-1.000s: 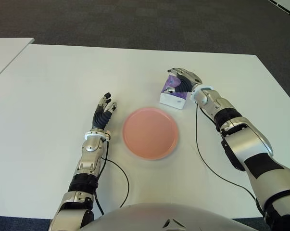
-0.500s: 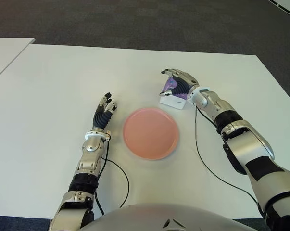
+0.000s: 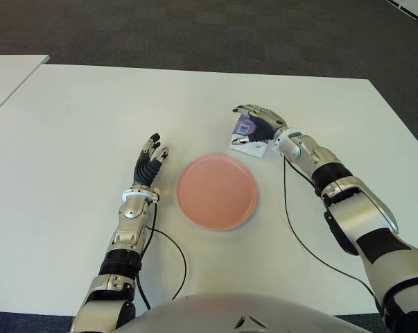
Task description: Put the tissue paper into the plate.
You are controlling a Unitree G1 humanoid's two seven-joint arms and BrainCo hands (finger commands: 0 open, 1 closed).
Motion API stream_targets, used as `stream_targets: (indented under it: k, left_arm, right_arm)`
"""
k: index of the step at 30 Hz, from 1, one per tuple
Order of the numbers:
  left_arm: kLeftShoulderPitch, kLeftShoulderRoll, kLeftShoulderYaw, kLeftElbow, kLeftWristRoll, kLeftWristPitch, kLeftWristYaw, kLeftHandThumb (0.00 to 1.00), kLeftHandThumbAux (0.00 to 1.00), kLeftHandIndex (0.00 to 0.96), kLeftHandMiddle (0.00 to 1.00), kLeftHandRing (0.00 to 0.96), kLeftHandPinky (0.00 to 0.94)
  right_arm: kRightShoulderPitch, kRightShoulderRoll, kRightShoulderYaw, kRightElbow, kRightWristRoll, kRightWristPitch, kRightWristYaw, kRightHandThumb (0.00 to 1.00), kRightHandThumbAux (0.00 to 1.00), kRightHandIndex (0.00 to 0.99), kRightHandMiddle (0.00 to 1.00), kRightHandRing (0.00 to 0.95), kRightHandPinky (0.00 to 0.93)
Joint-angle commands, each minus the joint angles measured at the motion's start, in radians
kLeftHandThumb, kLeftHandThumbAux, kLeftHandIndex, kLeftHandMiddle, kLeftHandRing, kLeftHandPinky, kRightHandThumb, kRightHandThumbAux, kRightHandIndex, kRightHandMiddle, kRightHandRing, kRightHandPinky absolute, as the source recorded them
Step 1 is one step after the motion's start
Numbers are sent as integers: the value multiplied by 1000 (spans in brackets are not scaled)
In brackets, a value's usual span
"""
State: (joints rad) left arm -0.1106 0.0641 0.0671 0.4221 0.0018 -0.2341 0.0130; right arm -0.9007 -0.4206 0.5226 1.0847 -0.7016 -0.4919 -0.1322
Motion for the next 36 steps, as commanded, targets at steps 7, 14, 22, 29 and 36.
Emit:
stream_targets:
  k: [7,14,22,29,36]
  left_arm:
    - [32,-4,2,28,-13,41,-13,0,520,0,6,0,0]
    - [33,-2,4,22,-19,49,-19,0,521,0,5,0,0]
    - [34,-4,8,15,-30,62,-22,0,531,0,5,0,0]
    - [34,-3,10,12,-35,64,-21,0,541,0,1,0,0]
    - [37,-3,9,2,-38,71,-19,0,544,0,1,0,0]
  right_arm:
    - [37,-29,21,-18,-16,-20,22,135,458,0,0,0,0]
    - [44,-35,24,-9,-16,-9,26,118,456,0,0,0,0]
    - [59,-40,20,3,-11,-9,26,117,457,0,0,0,0]
    - [65,-38,15,9,-2,-3,37,129,456,0,0,0,0]
    - [70,-40,14,17,-3,-6,34,131,453,0,0,0,0]
